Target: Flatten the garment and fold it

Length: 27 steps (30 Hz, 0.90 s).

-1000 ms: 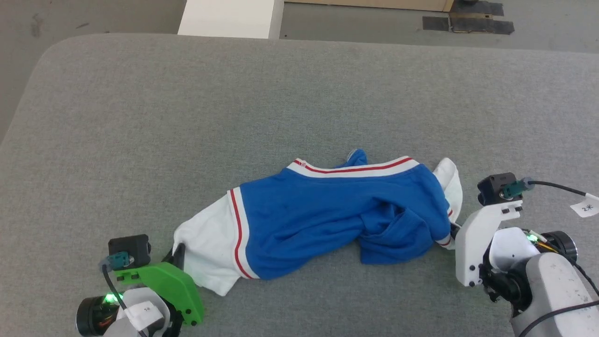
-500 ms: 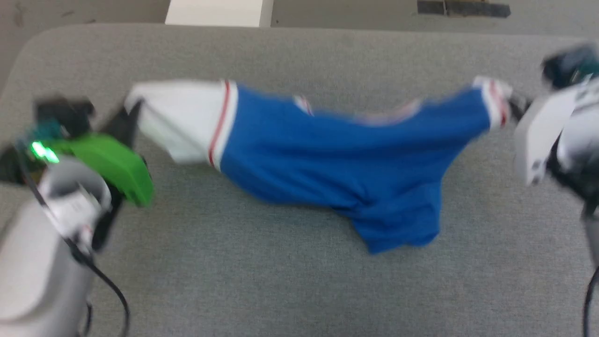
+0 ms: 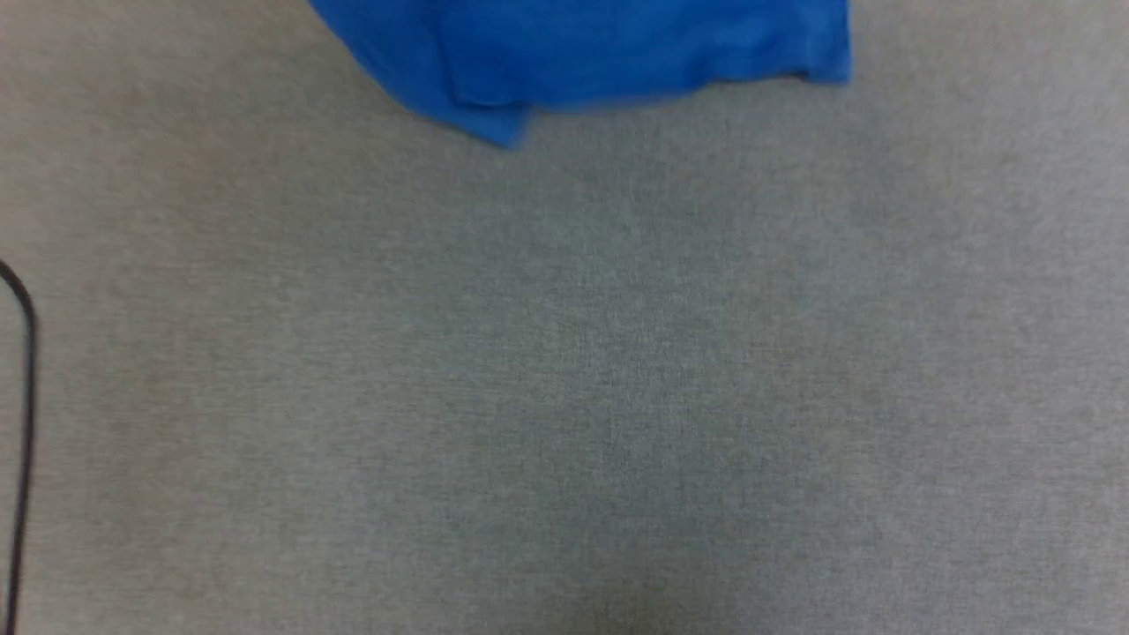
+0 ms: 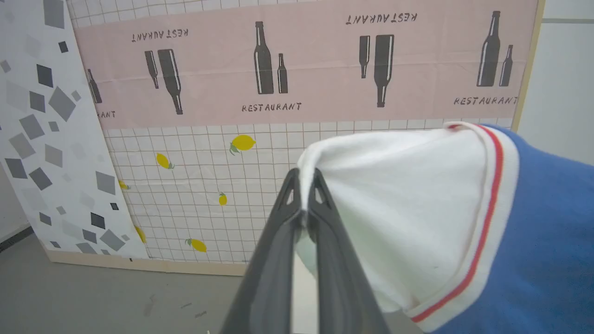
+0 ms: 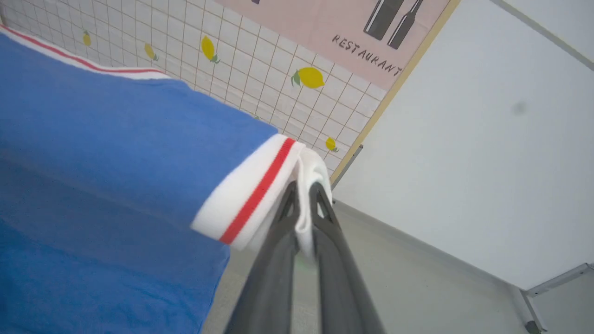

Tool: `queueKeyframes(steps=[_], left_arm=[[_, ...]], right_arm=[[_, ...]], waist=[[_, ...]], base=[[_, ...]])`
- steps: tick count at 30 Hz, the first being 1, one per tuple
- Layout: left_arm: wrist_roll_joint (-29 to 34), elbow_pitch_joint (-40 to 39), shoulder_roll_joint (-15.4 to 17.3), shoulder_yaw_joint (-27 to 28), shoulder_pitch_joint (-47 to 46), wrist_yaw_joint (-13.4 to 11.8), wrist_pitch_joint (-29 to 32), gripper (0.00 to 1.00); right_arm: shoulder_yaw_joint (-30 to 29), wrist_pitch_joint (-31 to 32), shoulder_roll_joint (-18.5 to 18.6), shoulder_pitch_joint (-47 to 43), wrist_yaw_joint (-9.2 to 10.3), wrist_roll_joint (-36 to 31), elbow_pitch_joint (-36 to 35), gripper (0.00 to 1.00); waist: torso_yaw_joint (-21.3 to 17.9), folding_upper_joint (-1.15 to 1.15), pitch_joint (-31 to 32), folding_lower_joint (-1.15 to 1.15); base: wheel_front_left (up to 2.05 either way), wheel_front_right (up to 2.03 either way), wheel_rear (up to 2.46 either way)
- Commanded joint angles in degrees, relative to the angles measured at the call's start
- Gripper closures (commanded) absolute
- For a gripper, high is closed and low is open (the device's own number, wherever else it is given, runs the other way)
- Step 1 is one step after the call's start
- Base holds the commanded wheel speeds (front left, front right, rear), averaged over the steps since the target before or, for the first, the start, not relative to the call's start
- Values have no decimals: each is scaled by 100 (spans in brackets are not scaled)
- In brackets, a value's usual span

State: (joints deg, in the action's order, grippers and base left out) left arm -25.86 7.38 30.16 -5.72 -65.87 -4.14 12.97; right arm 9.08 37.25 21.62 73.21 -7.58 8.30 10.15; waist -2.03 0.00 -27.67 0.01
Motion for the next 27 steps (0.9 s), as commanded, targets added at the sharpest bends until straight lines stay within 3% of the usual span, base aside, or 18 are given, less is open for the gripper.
queueKeyframes(steps=[1, 9, 15, 21, 27], left_arm=[[112, 94, -42, 55, -317, -102, -178, 100], [300, 496, -223, 273, -1407, -335, -1303, 100], [256, 806, -284, 210, -1269, -178, -1678, 100], [224, 1216, -254, -94, -163, 143, -1649, 100], [-55, 1221, -240, -189, 1610, 289, -1458, 100]], right_arm=[[-88, -224, -88, 321, 9, -161, 108, 100], [-687, -1822, -610, 1572, 9, -958, 720, 100], [-813, -2297, -747, 1607, 9, -1131, 1218, 100], [-480, -2263, -676, 483, 9, -645, 1565, 100], [-102, -1730, -449, -1424, 9, 416, 1356, 100]], waist=[[-137, 0, -504, -1], [-126, 0, -744, -1], [-19, 0, -576, -1], [53, 0, -233, -1], [65, 0, 517, -1]], base=[[0, 0, 0], [0, 0, 0], [0, 0, 0], [0, 0, 0], [0, 0, 0]])
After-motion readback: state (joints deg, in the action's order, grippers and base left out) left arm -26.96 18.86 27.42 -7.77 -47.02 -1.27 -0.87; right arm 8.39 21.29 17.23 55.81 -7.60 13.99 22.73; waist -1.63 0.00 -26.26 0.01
